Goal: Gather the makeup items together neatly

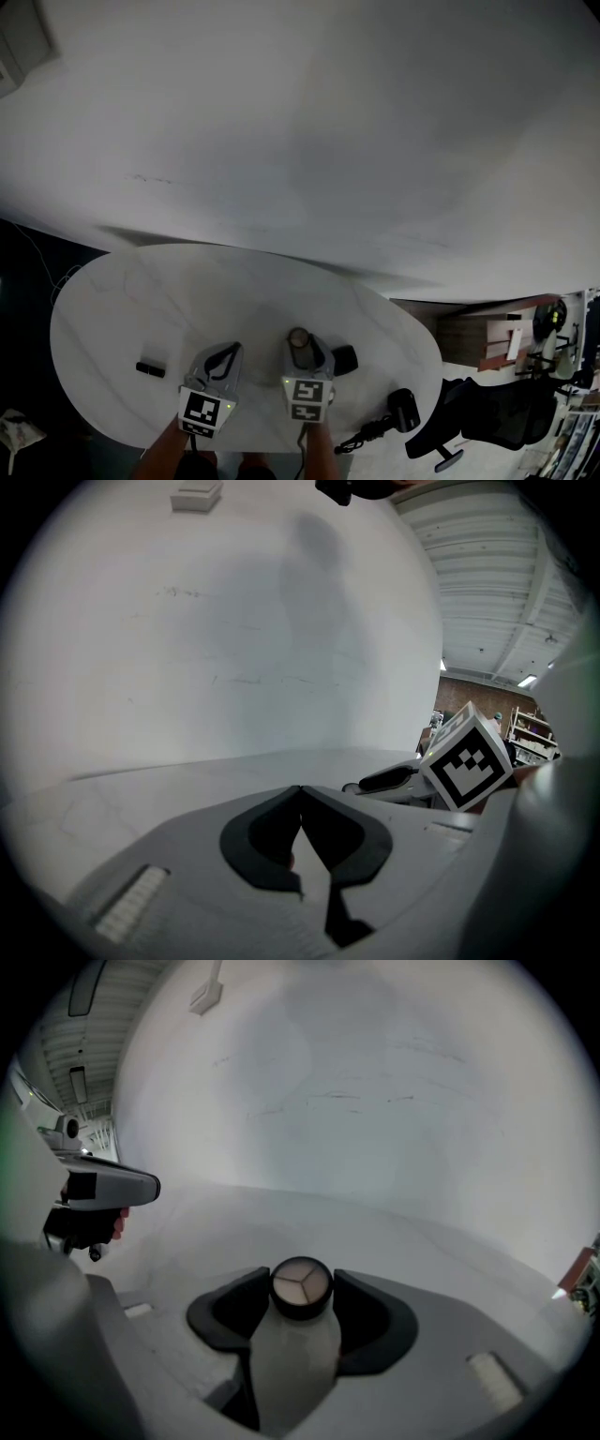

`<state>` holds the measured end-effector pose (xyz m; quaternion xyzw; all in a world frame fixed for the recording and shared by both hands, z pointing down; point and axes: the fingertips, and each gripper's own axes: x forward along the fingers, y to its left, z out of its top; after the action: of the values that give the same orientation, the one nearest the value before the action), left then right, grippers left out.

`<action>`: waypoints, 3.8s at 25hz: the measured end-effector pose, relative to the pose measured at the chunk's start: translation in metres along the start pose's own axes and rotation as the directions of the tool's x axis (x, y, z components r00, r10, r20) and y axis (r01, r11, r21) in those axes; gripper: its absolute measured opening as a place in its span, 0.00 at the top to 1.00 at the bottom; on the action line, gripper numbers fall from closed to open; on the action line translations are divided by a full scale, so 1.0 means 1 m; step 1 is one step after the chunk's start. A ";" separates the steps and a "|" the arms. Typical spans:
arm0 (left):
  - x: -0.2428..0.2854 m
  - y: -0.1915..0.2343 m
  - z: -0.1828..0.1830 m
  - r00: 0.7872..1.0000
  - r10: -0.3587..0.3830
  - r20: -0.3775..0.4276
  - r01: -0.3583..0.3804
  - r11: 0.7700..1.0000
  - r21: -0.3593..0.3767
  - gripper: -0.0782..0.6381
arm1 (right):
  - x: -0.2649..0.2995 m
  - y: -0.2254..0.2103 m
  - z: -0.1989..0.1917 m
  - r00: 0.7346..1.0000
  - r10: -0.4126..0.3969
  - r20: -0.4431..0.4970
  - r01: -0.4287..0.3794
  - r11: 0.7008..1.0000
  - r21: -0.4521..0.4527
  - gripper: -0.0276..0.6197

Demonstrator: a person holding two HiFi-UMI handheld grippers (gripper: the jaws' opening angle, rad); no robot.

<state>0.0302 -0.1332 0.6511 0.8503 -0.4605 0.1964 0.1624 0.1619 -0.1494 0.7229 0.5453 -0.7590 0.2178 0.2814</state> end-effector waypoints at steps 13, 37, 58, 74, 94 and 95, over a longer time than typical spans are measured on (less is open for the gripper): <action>-0.039 0.021 0.023 0.995 0.078 0.063 -0.077 0.997 -0.016 0.88 | -0.030 0.036 0.055 0.993 0.057 0.108 -0.049 0.996 -0.073 0.63; -0.188 0.077 -0.013 0.946 0.309 0.100 -0.301 0.949 -0.093 0.88 | -0.089 0.201 0.072 0.940 0.303 0.158 -0.258 0.932 -0.255 0.63; -0.225 0.097 -0.111 0.923 0.385 -0.005 -0.379 0.907 -0.185 0.88 | -0.058 0.283 -0.010 0.906 0.423 0.006 -0.401 0.863 -0.308 0.63; -0.231 0.102 -0.146 0.923 0.382 -0.042 -0.381 0.899 -0.216 0.88 | -0.033 0.297 -0.043 0.918 0.392 -0.059 -0.387 0.852 -0.351 0.63; -0.235 0.104 -0.141 0.925 0.379 -0.031 -0.377 0.902 -0.213 0.88 | -0.033 0.298 -0.042 0.922 0.385 -0.047 -0.379 0.869 -0.319 0.53; -0.235 0.103 -0.140 0.925 0.379 -0.029 -0.376 0.902 -0.211 0.88 | -0.034 0.298 -0.041 0.921 0.387 -0.047 -0.381 0.870 -0.314 0.53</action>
<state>-0.2005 0.0459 0.6686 0.7239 -0.6358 0.1682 0.2083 -0.1055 -0.0067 0.7240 0.3332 -0.8795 0.1398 0.3097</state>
